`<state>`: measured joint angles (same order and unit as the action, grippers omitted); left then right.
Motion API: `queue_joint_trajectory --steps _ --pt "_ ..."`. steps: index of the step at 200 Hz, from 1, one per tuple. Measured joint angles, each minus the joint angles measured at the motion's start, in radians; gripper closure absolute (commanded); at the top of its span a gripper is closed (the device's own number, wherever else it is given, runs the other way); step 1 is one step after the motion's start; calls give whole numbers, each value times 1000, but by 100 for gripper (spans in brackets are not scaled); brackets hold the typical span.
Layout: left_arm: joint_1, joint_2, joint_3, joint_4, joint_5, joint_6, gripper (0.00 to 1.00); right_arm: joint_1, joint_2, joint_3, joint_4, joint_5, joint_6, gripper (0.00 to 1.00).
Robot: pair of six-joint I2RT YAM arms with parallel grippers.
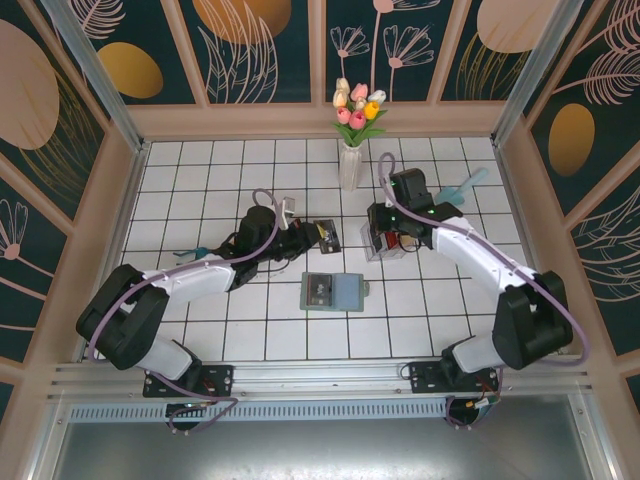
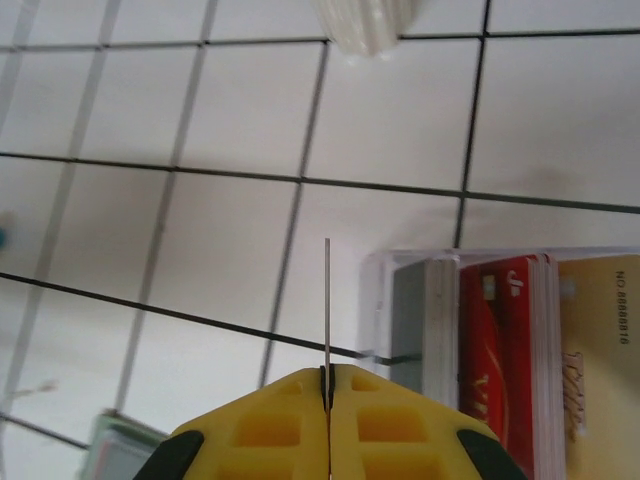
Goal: Put the credit cards into the card holder
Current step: Place the credit card in the storage box.
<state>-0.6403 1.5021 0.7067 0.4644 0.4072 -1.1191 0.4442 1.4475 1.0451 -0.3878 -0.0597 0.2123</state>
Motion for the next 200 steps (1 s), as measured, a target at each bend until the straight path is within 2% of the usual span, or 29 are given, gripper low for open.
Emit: queue_joint_trajectory --steps 33,104,138,153,200 --pt "0 0 0 -70 -9 37 90 4 72 15 -21 90 -32 92" --pt "0 0 2 -92 -8 54 89 13 157 32 -26 116 -58 91" --pt "0 1 5 -100 -4 57 89 19 181 32 -25 126 -54 80" --pt "0 1 8 -105 -4 61 89 23 184 32 -26 137 -52 71" --pt "-8 2 10 -162 -5 94 89 37 168 35 -51 192 -19 68"
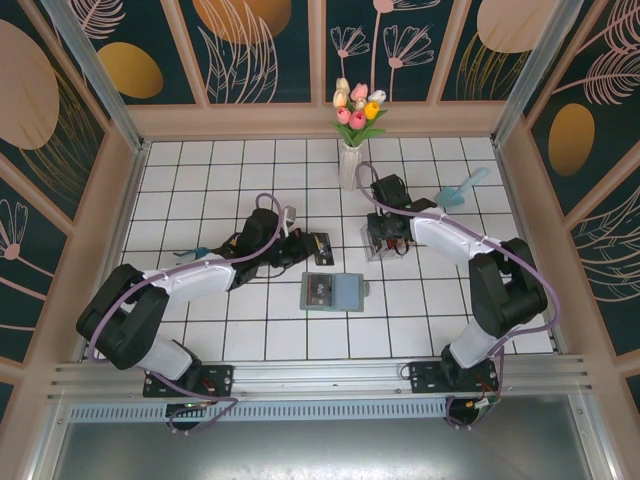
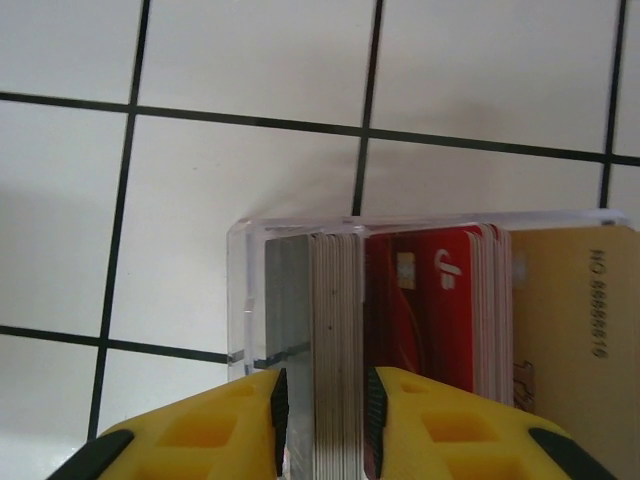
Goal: Put the credit cards into the card holder
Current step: Place the credit card in the storage box, then insert the credit card into the card slot.
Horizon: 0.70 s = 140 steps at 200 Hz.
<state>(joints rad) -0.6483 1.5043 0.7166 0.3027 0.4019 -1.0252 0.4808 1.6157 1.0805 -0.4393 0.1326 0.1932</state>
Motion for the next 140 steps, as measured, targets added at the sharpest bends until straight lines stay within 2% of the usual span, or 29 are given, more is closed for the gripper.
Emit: queue_joint_trajectory --steps 23,49,64,94,140 --pt "-32 0 0 -44 -19 18 90 23 -109 -30 -2 -14 52 63" --pt "-76 0 -15 -54 -28 27 91 60 -335 -152 73 -130 156 62" --pt "-94 1 -32 -54 -32 29 91 77 -409 -227 126 -191 219 62" --pt "-107 6 -74 -42 -42 30 91 122 -431 -374 200 -262 337 63" --pt "-111 41 -110 3 -36 26 90 128 -431 -520 274 -310 447 62"
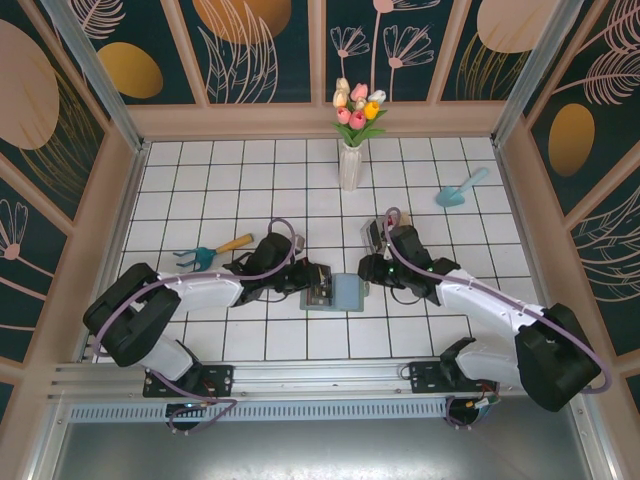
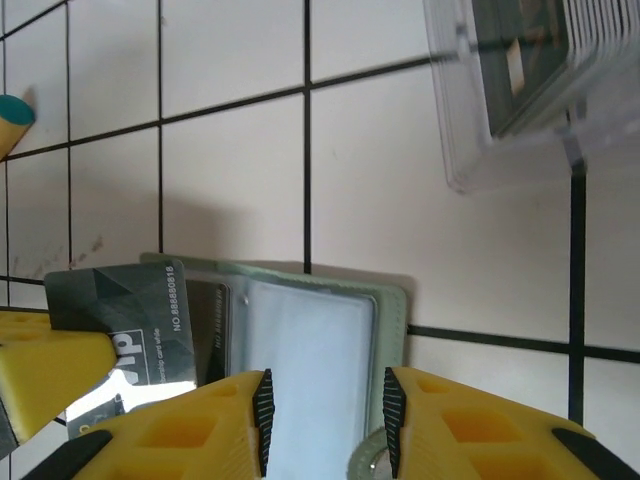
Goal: Put the credit cards into the card holder
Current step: Insert the credit card into the card slot.
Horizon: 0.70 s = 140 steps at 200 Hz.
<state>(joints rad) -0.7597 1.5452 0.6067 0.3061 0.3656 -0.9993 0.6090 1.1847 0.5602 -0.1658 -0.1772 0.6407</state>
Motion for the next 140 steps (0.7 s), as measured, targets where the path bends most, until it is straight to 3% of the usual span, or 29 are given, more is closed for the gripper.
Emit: queue_joint_trajectory --steps 140 --pt "-23 128 0 105 31 -15 89 0 134 -79 75 3 50 64"
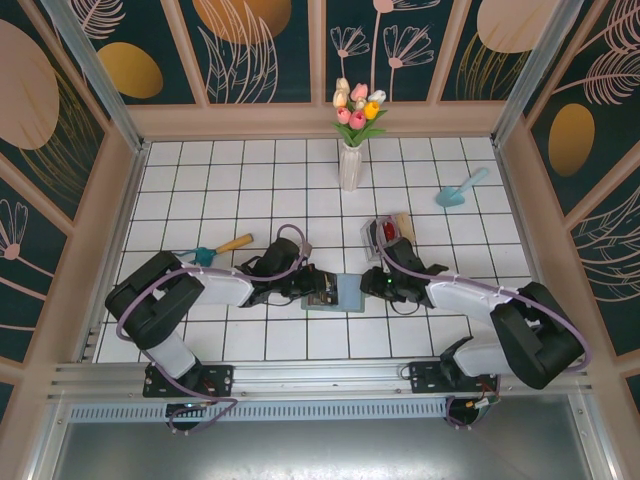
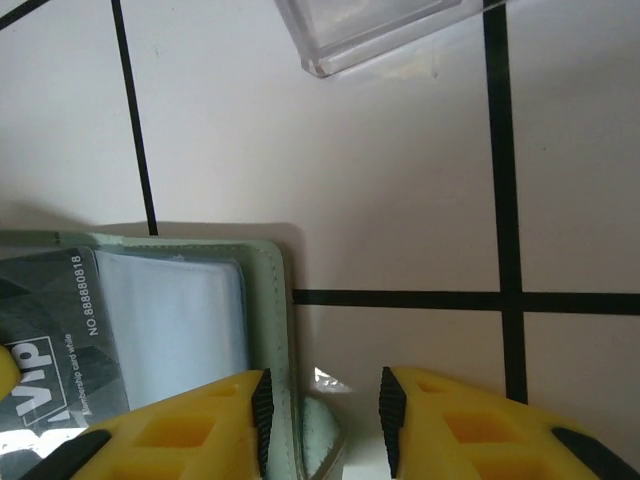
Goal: Put the credit cards into the card holder
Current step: Insert the credit card into the card slot.
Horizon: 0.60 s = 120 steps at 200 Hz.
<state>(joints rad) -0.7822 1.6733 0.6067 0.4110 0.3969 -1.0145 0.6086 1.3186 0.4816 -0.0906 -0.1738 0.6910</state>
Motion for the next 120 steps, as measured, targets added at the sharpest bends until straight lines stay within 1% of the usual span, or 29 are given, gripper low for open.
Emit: queue_joint_trajectory --steps 50,120 --pt "0 20 0 35 35 -16 88 0 0 -13 29 -4 4 70" --pt "-6 23 -2 65 67 -50 86 0 6 -13 34 -3 3 71"
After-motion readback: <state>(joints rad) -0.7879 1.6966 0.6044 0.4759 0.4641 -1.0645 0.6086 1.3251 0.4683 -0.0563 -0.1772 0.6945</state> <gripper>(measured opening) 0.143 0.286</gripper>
